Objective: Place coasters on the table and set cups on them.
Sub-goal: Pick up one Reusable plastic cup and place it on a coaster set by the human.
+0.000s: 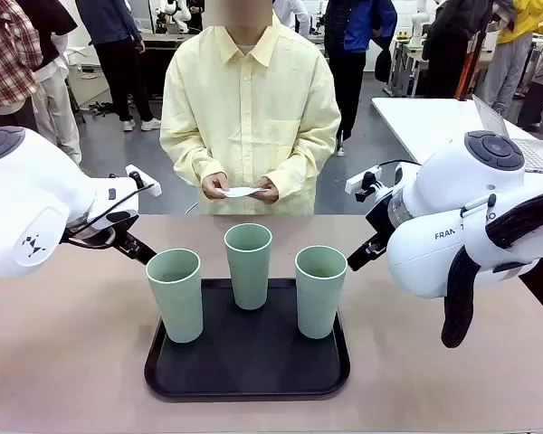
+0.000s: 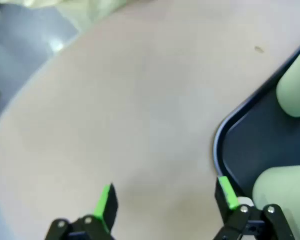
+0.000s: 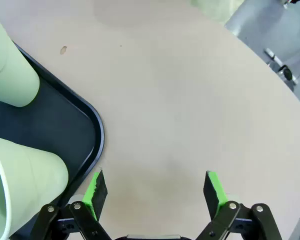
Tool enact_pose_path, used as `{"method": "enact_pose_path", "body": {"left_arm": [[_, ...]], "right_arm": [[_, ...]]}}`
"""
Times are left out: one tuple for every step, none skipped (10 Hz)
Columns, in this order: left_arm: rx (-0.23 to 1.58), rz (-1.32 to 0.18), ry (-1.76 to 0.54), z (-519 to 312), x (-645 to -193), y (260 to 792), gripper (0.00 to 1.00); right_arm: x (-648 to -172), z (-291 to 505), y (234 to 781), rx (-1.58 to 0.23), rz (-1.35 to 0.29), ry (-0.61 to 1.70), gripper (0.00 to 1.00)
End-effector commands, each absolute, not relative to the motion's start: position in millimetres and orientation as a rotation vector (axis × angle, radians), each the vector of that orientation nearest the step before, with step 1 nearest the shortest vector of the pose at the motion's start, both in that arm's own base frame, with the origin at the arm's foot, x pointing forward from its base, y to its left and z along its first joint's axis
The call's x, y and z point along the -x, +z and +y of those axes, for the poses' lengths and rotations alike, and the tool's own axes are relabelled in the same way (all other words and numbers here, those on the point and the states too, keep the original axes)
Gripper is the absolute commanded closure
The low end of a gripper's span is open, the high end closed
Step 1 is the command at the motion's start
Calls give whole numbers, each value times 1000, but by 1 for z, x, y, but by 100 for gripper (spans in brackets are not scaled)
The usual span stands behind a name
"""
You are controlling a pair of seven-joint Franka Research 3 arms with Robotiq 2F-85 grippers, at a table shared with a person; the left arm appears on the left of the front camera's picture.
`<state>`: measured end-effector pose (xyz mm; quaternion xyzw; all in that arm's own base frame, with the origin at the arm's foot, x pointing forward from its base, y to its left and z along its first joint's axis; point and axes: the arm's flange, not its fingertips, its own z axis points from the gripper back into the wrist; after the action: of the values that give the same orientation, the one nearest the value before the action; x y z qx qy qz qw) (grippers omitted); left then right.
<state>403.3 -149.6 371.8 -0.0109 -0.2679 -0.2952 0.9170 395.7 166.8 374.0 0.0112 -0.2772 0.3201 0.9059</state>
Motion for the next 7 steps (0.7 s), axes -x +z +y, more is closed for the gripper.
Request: {"method": "enact_pose_path", "body": {"left_arm": [[22, -551, -608, -150, -403, 372, 0], [22, -551, -608, -150, -403, 372, 0], [22, -551, -608, -150, -403, 372, 0], [22, -551, -608, -150, -403, 372, 0], [22, -551, -608, -150, -403, 372, 0], [22, -551, -608, -150, -403, 372, 0], [22, -551, -608, -150, -403, 372, 0]], "right_arm": [[-396, 167, 374, -23, -573, 661, 0], [-396, 167, 374, -23, -573, 661, 0], [-396, 167, 374, -23, -573, 661, 0], [-396, 167, 374, -23, -573, 661, 0], [-396, 167, 374, -23, -573, 661, 0], [-396, 167, 374, -23, -573, 661, 0], [-396, 167, 374, -23, -573, 661, 0]]}}
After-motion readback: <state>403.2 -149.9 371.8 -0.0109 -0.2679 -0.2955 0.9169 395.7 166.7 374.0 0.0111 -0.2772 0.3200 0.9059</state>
